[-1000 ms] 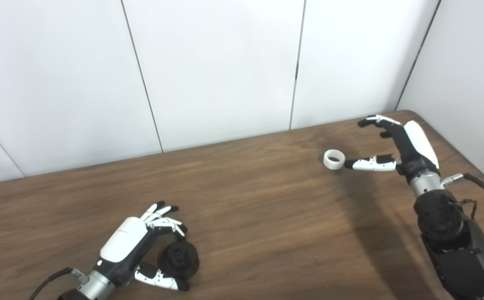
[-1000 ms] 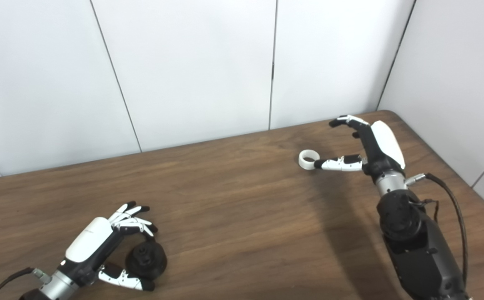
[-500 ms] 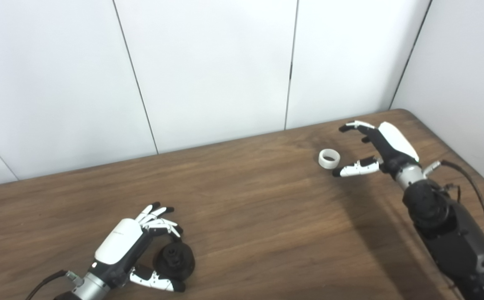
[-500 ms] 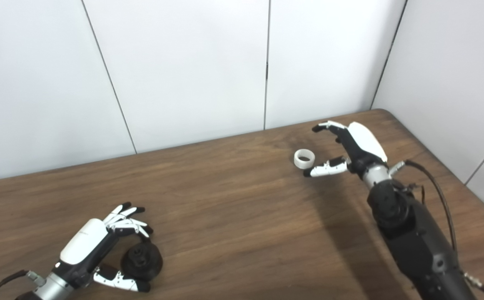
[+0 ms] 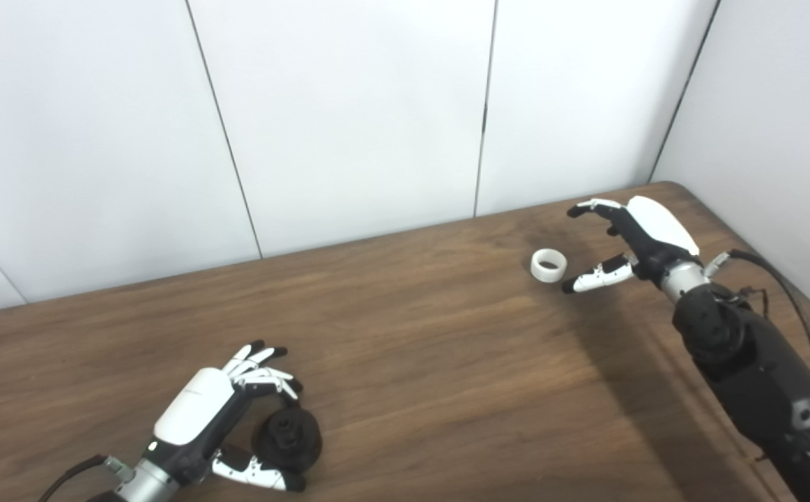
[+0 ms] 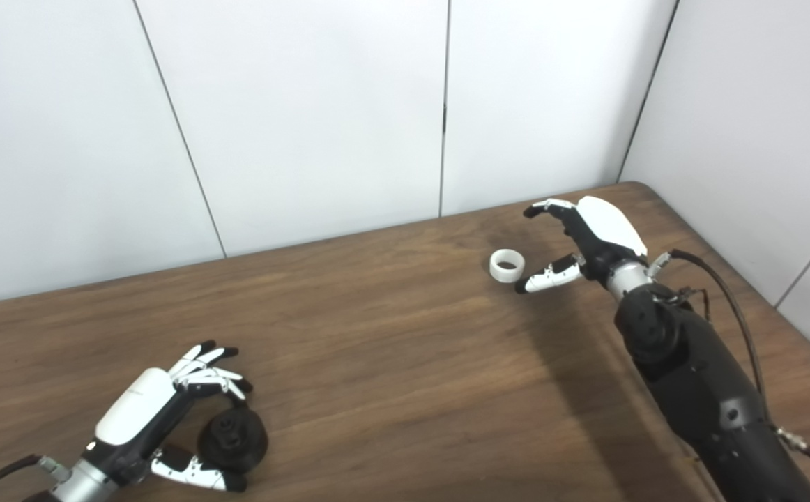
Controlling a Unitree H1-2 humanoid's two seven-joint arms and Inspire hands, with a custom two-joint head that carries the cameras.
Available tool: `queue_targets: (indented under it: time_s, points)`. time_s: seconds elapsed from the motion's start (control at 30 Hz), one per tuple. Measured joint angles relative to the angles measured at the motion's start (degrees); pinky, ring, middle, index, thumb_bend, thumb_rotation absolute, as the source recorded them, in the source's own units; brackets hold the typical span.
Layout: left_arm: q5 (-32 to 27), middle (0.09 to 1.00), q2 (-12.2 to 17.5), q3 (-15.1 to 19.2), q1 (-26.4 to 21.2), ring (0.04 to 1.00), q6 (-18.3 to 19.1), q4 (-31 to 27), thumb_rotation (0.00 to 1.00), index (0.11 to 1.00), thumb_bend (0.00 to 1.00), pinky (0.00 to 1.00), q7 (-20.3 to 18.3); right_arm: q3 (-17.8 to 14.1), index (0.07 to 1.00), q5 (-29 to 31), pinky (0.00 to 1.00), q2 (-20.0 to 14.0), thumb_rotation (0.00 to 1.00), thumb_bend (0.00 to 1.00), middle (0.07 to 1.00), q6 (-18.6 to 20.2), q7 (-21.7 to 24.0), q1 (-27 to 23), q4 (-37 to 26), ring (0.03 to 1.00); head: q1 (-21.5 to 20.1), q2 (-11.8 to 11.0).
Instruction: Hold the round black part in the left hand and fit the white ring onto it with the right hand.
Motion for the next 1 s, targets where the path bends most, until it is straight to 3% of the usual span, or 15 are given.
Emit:
queue_targets:
  time_s: [0.6, 0.83, 1.0]
  points:
    - [-0.6, 0.705, 0.4, -0.2, 0.0, 0.923, 0.0, 0.0, 0.06, 0.482, 0.52, 1.0, 0.1, 5.3, 0.788, -4.3, 0.8, -1.9, 0.17, 0.87, 0.867, -1.7, 2.2, -2.5, 3.2, 0.89, -0.9, -0.6]
    - [-0.4, 0.702, 0.6, -0.9, -0.2, 0.924, 0.0, 0.0, 0.06, 0.482, 0.52, 1.0, 0.9, 7.3, 0.793, -6.1, 0.82, -2.8, 0.24, 0.86, 0.873, -3.7, 2.7, -3.6, 5.2, 0.901, -0.8, -1.0]
    - [-0.4, 0.704, 0.6, -1.0, -0.2, 0.928, 0.0, 0.0, 0.06, 0.483, 0.52, 1.0, 1.0, 8.5, 0.808, -9.3, 0.98, -2.8, 0.27, 0.86, 0.916, -2.9, 3.0, -3.6, 5.8, 0.975, -0.7, -1.1]
